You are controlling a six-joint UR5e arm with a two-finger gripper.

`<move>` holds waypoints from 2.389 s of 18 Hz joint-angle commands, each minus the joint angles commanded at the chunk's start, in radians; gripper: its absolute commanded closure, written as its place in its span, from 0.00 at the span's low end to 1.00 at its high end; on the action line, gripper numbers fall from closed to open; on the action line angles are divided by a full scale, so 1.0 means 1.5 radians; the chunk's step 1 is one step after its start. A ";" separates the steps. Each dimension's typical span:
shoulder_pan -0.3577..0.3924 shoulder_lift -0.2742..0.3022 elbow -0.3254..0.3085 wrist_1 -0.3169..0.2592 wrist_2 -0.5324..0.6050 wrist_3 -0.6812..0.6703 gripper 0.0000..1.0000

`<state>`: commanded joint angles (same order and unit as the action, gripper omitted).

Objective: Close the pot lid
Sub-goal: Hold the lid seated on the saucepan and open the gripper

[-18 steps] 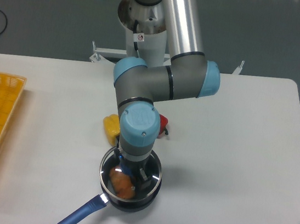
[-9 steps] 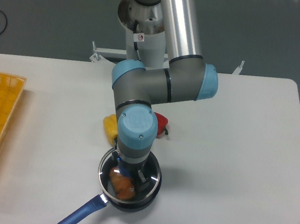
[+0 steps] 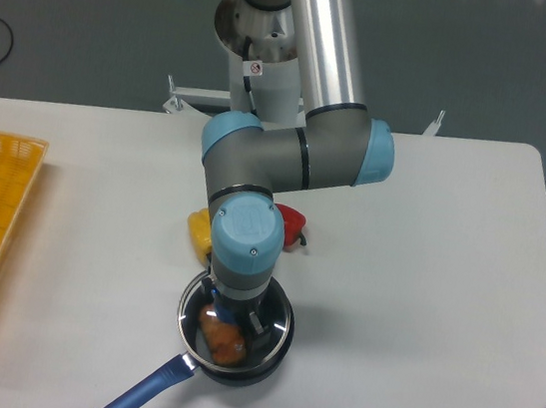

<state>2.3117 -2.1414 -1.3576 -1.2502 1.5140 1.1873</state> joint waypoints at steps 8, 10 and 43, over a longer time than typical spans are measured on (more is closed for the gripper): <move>0.001 -0.001 -0.001 0.003 0.000 0.002 0.46; 0.001 -0.003 -0.002 0.004 0.001 0.001 0.46; -0.001 -0.011 -0.003 0.029 0.009 -0.004 0.19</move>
<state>2.3102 -2.1583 -1.3622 -1.2072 1.5278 1.1812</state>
